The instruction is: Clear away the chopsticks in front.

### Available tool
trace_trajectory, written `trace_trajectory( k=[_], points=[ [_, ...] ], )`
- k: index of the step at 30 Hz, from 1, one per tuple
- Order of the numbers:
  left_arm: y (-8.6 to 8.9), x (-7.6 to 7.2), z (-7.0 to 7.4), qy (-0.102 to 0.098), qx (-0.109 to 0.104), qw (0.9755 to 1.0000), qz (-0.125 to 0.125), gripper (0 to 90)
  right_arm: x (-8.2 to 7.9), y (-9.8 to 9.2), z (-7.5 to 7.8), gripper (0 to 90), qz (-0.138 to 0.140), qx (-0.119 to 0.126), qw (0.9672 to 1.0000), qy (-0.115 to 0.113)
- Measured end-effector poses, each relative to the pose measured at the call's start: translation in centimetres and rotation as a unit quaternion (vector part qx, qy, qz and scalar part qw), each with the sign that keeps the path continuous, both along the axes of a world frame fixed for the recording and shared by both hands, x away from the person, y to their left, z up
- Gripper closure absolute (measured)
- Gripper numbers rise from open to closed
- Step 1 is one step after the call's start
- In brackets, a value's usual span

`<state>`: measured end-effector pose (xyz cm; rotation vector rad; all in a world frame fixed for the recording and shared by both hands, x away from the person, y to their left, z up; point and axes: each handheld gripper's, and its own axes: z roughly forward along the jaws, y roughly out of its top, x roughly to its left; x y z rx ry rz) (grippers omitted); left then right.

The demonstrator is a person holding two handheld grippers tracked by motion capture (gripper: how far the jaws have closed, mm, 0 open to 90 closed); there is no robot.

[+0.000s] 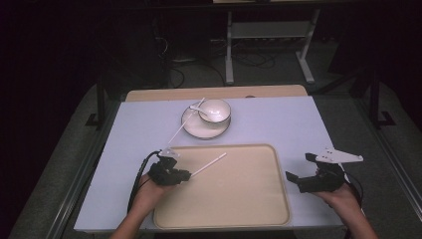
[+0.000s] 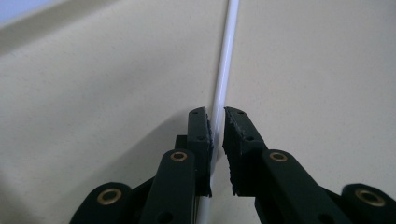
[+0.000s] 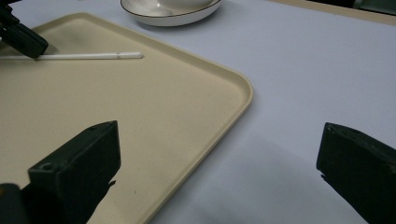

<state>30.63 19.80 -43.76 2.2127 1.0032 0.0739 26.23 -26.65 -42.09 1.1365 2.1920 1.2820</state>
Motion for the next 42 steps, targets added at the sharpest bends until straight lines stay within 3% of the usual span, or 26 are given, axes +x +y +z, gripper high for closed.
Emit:
trace_trajectory(
  k=[5,10,13,21,25,30,42],
  points=[
    [0.0,0.2,1.0,-0.028,-0.012,0.9995,0.002,72.4,0.0,0.0,0.0,0.0,0.001,-0.001,1.0000,0.000],
    [-0.7,1.0,1.6,-0.035,-0.025,0.9989,-0.017,71.0,0.0,0.1,0.0,0.0,0.002,-0.001,1.0000,0.000],
    [-1.1,1.6,1.6,-0.031,-0.049,0.9980,-0.027,71.2,0.0,0.0,0.0,0.0,0.001,-0.001,1.0000,-0.001],
    [-3.0,2.8,1.6,-0.033,-0.035,0.9978,-0.045,75.3,0.0,0.0,0.0,0.0,-0.001,-0.001,1.0000,-0.001],
    [-3.8,3.6,1.9,-0.039,-0.042,0.9969,-0.053,83.0,0.0,0.0,0.0,0.0,-0.001,-0.002,1.0000,-0.001],
    [-5.2,4.5,2.0,-0.037,-0.048,0.9960,-0.067,85.9,0.0,-0.1,0.0,0.0,-0.002,-0.001,1.0000,-0.001],
    [-9.4,6.2,0.5,-0.036,-0.024,0.9942,-0.099,89.5,0.0,-0.1,0.0,0.0,-0.003,-0.001,1.0000,0.001]
  ],
)
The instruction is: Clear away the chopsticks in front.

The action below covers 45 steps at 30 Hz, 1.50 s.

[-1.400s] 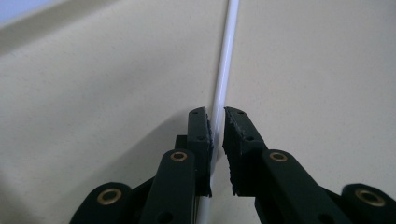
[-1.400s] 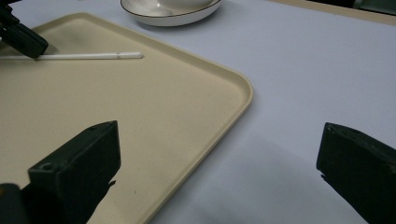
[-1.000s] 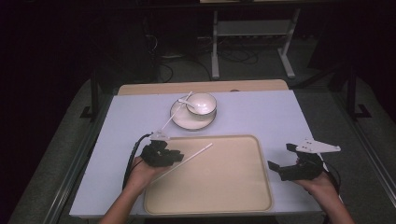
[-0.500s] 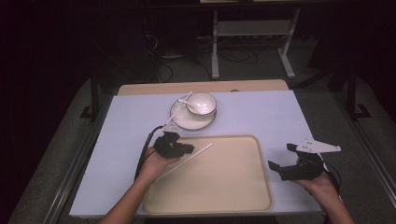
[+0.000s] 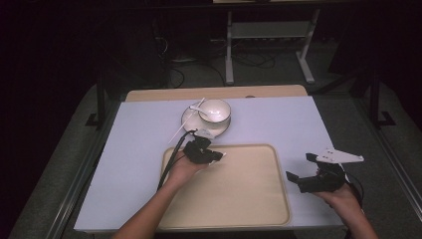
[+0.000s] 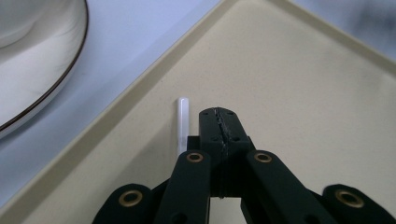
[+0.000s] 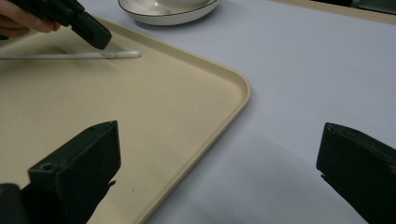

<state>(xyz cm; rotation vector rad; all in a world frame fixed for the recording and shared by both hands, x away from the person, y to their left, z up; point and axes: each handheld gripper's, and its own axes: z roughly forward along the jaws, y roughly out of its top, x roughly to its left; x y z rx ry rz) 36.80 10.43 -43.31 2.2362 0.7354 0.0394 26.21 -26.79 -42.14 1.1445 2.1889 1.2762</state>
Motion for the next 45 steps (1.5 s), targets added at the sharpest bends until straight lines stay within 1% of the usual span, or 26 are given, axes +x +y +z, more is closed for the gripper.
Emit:
trace_trajectory(
  k=[3,6,9,12,13,18,23,25,31,41,45],
  points=[
    [-0.9,0.4,-0.6,-0.001,0.010,1.0000,-0.002,89.5,0.0,-0.1,0.0,0.0,0.000,0.000,1.0000,0.000],
    [-1.2,0.7,-1.1,0.001,0.014,0.9999,-0.001,89.5,0.0,-0.2,0.0,0.0,-0.001,0.001,1.0000,0.000],
    [-1.3,0.9,-1.5,0.001,0.020,0.9998,0.001,89.5,0.0,-0.2,0.0,0.0,-0.001,0.002,1.0000,0.000],
    [-1.1,1.0,-1.5,-0.002,0.021,0.9998,0.006,89.5,0.0,-0.2,0.0,0.0,-0.001,0.002,1.0000,0.000],
    [-1.0,1.0,-1.5,-0.005,0.022,0.9997,0.009,89.5,0.0,-0.2,0.0,0.0,0.000,0.002,1.0000,0.000],
    [-0.4,1.3,-1.5,-0.003,0.021,0.9996,0.021,89.5,0.0,-0.1,0.0,0.0,0.001,0.001,1.0000,-0.001],
    [0.2,1.6,-1.5,-0.005,0.022,0.9992,0.033,89.5,0.0,-0.1,0.0,0.0,0.000,0.001,1.0000,0.000],
    [0.4,1.6,-1.5,-0.005,0.019,0.9991,0.038,89.5,0.0,-0.1,0.0,0.0,0.001,0.001,1.0000,-0.001],
    [1.0,1.7,-1.4,-0.009,0.027,0.9985,0.046,89.5,0.0,-0.2,0.0,0.0,0.000,0.002,1.0000,0.000],
    [2.2,1.7,-1.4,-0.009,0.030,0.9977,0.060,89.5,0.0,-0.2,0.0,0.0,-0.002,0.002,1.0000,0.000],
    [2.8,1.7,-1.3,-0.010,0.035,0.9970,0.068,89.5,0.0,-0.2,0.0,0.0,-0.002,0.002,1.0000,0.000]
  ],
)
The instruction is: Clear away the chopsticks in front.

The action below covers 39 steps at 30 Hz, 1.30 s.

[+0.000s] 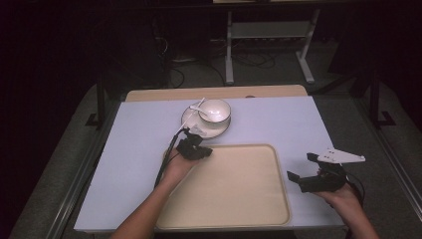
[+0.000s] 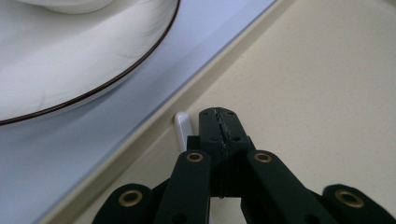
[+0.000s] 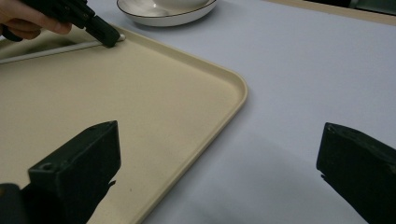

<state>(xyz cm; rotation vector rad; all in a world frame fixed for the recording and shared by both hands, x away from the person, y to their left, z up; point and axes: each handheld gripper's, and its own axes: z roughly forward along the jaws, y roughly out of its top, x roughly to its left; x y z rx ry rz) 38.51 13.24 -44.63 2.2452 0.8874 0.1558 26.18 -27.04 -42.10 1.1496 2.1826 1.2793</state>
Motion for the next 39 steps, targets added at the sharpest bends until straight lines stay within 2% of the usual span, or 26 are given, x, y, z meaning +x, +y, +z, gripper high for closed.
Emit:
trace_trajectory(
  k=[18,24,29,35,39],
  points=[
    [2.3,-0.1,0.1,0.002,0.008,0.9997,0.024,89.4,0.0,0.0,0.0,0.0,0.001,0.000,1.0000,-0.001],
    [3.2,-0.2,0.3,-0.001,0.022,0.9992,0.033,89.4,-0.1,0.0,0.0,0.0,0.001,0.000,1.0000,-0.001],
    [4.0,-0.2,0.3,0.002,0.024,0.9988,0.043,89.4,-0.1,0.0,0.0,0.0,0.002,0.001,1.0000,-0.002],
    [4.9,-0.2,0.4,0.007,0.018,0.9986,0.049,89.3,-0.1,0.0,0.1,0.0,0.002,0.001,1.0000,-0.003],
    [5.5,-1.2,1.5,0.003,0.006,0.9991,0.041,88.8,-0.1,0.0,0.1,0.0,0.002,0.001,1.0000,-0.002]
  ],
)
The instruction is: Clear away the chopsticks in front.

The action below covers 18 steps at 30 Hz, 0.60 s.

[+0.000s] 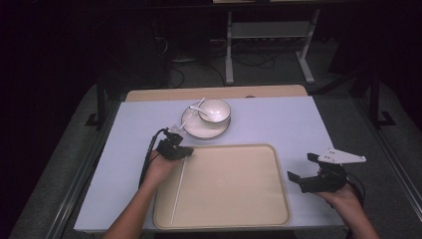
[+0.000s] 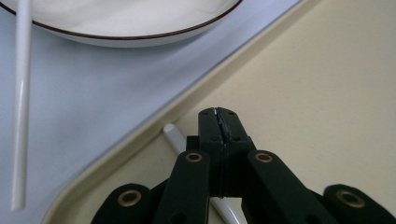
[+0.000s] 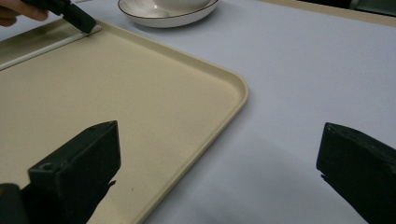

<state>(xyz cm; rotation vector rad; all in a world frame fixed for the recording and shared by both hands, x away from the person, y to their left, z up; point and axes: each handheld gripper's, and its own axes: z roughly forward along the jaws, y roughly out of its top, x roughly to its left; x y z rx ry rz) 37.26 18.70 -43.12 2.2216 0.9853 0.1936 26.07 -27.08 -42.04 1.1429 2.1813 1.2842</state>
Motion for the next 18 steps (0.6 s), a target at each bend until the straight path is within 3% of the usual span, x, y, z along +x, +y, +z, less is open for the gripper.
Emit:
trace_trajectory(
  k=[5,10,14,18],
  points=[
    [1.3,-2.1,0.7,-0.003,-0.033,0.9994,0.004,88.8,0.0,0.2,0.0,0.0,0.001,-0.001,1.0000,0.002],
    [2.2,-4.7,0.5,0.004,-0.047,0.9989,0.000,88.8,0.0,0.2,0.0,0.0,0.001,-0.003,1.0000,0.002],
    [2.2,-6.7,0.0,0.014,-0.042,0.9990,-0.011,88.7,-0.1,0.2,0.0,0.0,-0.001,-0.004,1.0000,0.001],
    [1.8,-7.1,-0.4,0.018,-0.024,0.9994,-0.019,88.1,-0.1,0.2,0.0,0.0,-0.002,-0.004,1.0000,0.000]
  ],
)
